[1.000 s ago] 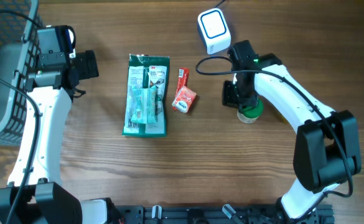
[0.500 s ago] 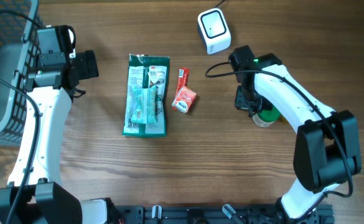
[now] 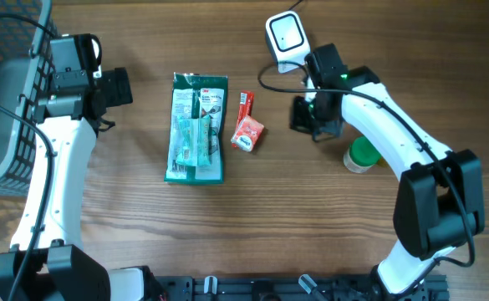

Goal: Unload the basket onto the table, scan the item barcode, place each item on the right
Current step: 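Carry the jar right and set it down, opening the right gripper, then reach the right gripper left to the red Kleenex tissue pack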

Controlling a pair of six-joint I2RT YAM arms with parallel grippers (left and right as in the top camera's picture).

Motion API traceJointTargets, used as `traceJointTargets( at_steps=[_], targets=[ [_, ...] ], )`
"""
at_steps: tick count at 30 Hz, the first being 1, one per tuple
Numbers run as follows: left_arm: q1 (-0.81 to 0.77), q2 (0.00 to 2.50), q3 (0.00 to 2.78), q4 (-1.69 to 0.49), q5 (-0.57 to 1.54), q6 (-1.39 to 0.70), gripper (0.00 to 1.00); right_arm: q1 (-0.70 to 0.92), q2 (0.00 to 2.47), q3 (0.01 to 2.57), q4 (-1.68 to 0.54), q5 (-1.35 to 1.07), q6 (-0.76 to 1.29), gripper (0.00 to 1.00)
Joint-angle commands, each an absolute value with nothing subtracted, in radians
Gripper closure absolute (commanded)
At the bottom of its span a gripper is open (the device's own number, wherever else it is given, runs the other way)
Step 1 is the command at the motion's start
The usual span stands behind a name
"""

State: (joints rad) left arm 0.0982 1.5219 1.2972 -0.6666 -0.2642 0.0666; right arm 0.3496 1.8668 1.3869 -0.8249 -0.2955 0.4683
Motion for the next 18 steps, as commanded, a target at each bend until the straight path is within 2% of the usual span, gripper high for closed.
traceJointTargets(
  at_steps=[1,4,7,11,13,18],
  targets=[
    [0.099,1.520,1.299,-0.664,-0.266,0.074,0.00,0.433,1.860,1.399,-0.722,-0.442,0.448,0.93],
    [0.098,1.520,1.299,-0.664,-0.266,0.074,0.00,0.521,1.861,1.399,-0.628,-0.347,0.492,0.92],
    [0.099,1.520,1.299,-0.664,-0.266,0.074,0.00,0.623,1.865,1.399,-0.563,-0.142,0.589,0.96],
    [0.099,1.520,1.299,-0.664,-0.266,0.074,0.00,0.721,1.900,1.398,-0.457,-0.028,0.609,0.95],
    [0.099,1.520,1.299,-0.664,-0.266,0.074,0.00,0.747,1.927,1.399,-0.424,0.005,0.609,0.91],
    [0.099,1.520,1.299,-0.664,-0.266,0.074,0.00,0.754,1.994,1.399,-0.405,0.039,0.631,0.90]
  ],
)
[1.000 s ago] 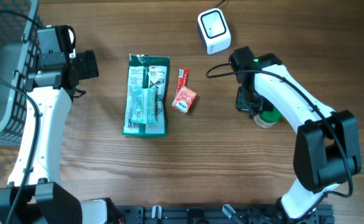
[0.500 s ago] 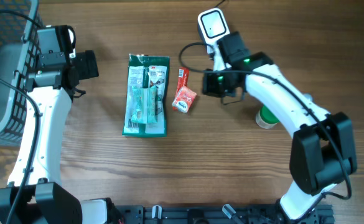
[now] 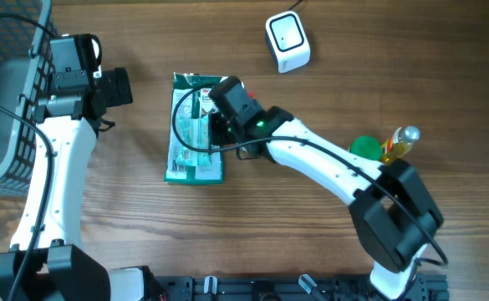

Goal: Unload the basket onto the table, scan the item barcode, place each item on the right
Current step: 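Reach the right gripper left to the red Kleenex tissue pack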

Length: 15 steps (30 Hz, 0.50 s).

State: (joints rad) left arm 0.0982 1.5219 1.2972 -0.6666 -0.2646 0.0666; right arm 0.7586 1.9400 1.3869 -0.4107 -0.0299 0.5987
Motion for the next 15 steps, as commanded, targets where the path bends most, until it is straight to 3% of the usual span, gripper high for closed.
traceJointTargets(
  at_steps=[1,10,15],
  targets=[
    [0.099,1.520,1.299,-0.664,-0.266,0.074,0.00,0.754,2.008,1.399,-0.405,0.046,0.631,0.90],
    [0.099,1.520,1.299,-0.664,-0.266,0.074,0.00,0.748,2.025,1.399,-0.598,0.067,0.631,0.89],
    [0.099,1.520,1.299,-0.664,-0.266,0.074,0.00,0.736,2.025,1.399,-0.813,0.115,0.627,0.82]
  ],
)
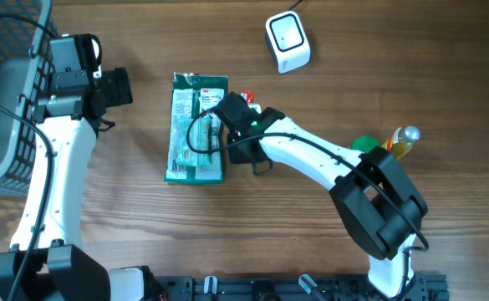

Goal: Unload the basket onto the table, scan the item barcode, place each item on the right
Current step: 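Reach the right gripper left to the red Kleenex tissue pack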

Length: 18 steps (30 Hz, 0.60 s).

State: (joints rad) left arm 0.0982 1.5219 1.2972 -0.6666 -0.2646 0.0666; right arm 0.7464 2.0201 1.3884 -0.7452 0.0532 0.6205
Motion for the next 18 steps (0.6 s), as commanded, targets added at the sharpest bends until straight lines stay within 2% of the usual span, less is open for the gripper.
traceJointTargets(
  at_steps=[1,5,8,12,16,18],
  targets=[
    [0.099,1.520,1.299,-0.664,-0.266,0.074,0.00,0.733,2.025,1.399,-0.855,0.154,0.620,0.82],
    [0.099,1.520,1.299,-0.664,-0.266,0.074,0.00,0.708,2.025,1.399,-0.926,0.247,0.527,0.82],
    [0.099,1.520,1.299,-0.664,-0.266,0.074,0.00,0.678,2.024,1.416,-0.951,0.239,0.432,0.89],
    [0.099,1.520,1.299,-0.664,-0.266,0.074,0.00,0.612,2.011,1.478,-0.978,0.196,0.377,0.85],
    [0.099,1.520,1.299,-0.664,-0.266,0.074,0.00,0.524,2.010,1.490,-0.923,-0.184,0.186,0.85],
    [0.099,1.520,1.299,-0.664,-0.266,0.074,0.00,0.501,2.010,1.490,-0.888,-0.409,0.102,0.81]
  ],
)
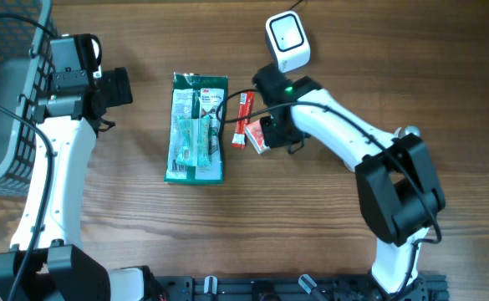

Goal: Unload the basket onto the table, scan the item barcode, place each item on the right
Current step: 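Reach the right gripper left to the red Kleenex tissue pack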

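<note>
A small red snack packet [244, 119] with a strip-like end lies tilted just right of the green flat package [197, 127]. My right gripper [265, 134] sits over the packet's lower right part and appears shut on it; the wrist hides the fingers. The white barcode scanner [287, 38] stands at the back, just above that wrist. At the far left my left gripper [115, 86] hovers over bare table, with its jaws too dark to read.
A grey mesh basket [2, 100] fills the left edge. Only the tip of a bottle [408, 131] peeks out behind the right arm's elbow at the right. The wooden table [144, 234] stretches toward the front.
My right gripper has shifted from the green package's right edge to the right and back, nearer the scanner. The red packet now shows tilted and slightly displaced with it. The left arm is unchanged.
At first my right gripper was at the right, near the scanner and a green-lidded jar, with the red packet lying free. Then it reached across over the green package, then stood at the packet. Now it is on the packet, below the scanner.
</note>
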Controlling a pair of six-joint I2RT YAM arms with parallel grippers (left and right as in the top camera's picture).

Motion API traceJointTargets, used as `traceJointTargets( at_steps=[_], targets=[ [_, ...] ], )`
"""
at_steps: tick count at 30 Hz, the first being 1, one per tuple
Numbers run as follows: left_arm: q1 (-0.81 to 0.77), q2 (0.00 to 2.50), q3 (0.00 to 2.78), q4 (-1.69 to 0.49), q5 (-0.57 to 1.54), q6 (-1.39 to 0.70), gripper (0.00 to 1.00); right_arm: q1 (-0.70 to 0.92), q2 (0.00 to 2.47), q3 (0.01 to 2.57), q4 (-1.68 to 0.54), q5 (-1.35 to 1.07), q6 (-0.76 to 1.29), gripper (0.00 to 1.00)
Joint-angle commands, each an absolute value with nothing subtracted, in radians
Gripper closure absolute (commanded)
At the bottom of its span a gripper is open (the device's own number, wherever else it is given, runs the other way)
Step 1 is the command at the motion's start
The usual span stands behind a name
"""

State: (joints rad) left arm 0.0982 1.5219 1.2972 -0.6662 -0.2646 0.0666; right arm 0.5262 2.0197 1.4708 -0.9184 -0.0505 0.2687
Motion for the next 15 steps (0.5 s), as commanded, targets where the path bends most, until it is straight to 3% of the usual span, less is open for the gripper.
traceJointTargets(
  at_steps=[1,8,15],
  targets=[
    [0.098,1.520,1.299,-0.664,-0.266,0.074,0.00,0.502,2.010,1.486,-0.862,-0.448,0.105,0.79],
    [0.098,1.520,1.299,-0.664,-0.266,0.074,0.00,0.563,2.022,1.480,-0.690,-0.436,0.179,0.76],
    [0.099,1.520,1.299,-0.664,-0.266,0.074,0.00,0.577,2.032,1.480,-0.545,-0.146,0.326,0.72]
  ],
)
